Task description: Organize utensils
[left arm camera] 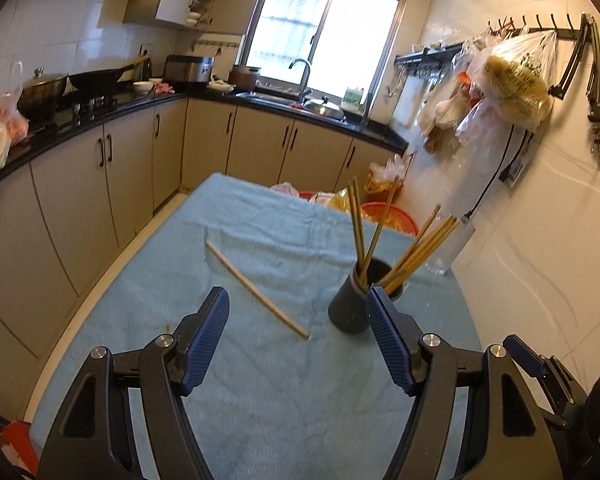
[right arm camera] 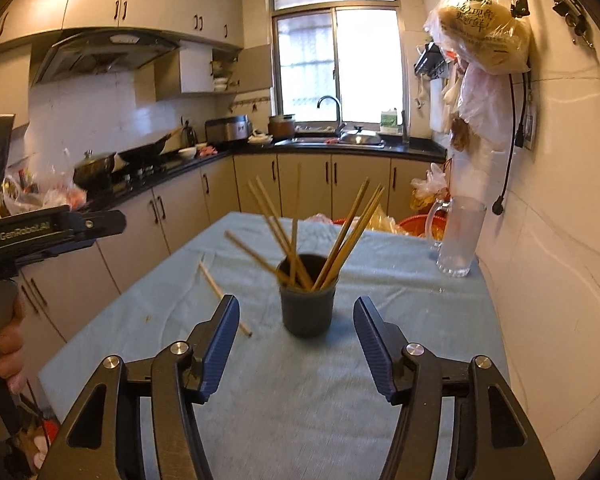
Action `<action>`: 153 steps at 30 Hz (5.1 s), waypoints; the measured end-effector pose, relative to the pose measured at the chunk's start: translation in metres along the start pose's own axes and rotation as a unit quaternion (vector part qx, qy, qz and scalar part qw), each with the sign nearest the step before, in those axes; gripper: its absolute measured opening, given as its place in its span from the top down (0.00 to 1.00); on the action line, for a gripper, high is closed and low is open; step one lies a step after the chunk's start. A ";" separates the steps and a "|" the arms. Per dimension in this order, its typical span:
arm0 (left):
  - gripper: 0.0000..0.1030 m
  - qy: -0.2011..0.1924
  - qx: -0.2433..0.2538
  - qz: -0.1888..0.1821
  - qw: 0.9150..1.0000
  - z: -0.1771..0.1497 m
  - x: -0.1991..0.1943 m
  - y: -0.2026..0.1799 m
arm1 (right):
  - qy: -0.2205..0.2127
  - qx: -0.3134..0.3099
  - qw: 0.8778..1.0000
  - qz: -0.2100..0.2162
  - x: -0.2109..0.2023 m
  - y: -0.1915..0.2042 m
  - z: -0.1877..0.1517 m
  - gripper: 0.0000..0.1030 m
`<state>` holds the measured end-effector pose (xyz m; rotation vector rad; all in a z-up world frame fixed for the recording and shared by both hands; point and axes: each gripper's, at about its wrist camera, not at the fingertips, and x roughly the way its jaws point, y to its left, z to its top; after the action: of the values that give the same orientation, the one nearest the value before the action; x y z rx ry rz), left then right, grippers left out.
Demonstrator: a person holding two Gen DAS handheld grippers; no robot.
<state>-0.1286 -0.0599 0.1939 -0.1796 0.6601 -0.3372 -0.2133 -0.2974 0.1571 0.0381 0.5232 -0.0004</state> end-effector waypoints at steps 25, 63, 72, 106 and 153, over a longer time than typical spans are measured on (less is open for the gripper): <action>0.17 -0.038 0.065 0.051 0.996 -0.061 -0.046 -0.012 | 0.078 -0.036 0.990 -0.114 -0.054 -0.049 -0.067 0.32; 0.00 0.008 0.103 0.077 0.992 -0.131 0.002 -0.022 | 0.003 0.112 0.983 -0.146 -0.029 -0.028 -0.107 0.27; 0.00 -0.029 0.122 0.083 0.989 -0.124 -0.002 -0.029 | -0.020 0.089 0.983 -0.157 -0.029 -0.025 -0.104 0.25; 0.00 -0.121 0.127 0.062 0.983 -0.119 -0.054 -0.036 | -0.085 0.071 0.980 -0.167 -0.063 -0.018 -0.094 0.21; 0.00 -0.023 0.127 0.017 0.992 -0.086 0.010 -0.053 | -0.057 0.066 0.986 -0.144 -0.024 -0.039 -0.073 0.17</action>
<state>-0.1880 -0.1174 0.1351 0.0663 0.5689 -0.3808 -0.2712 -0.3337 0.1049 0.0910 0.4092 -0.3181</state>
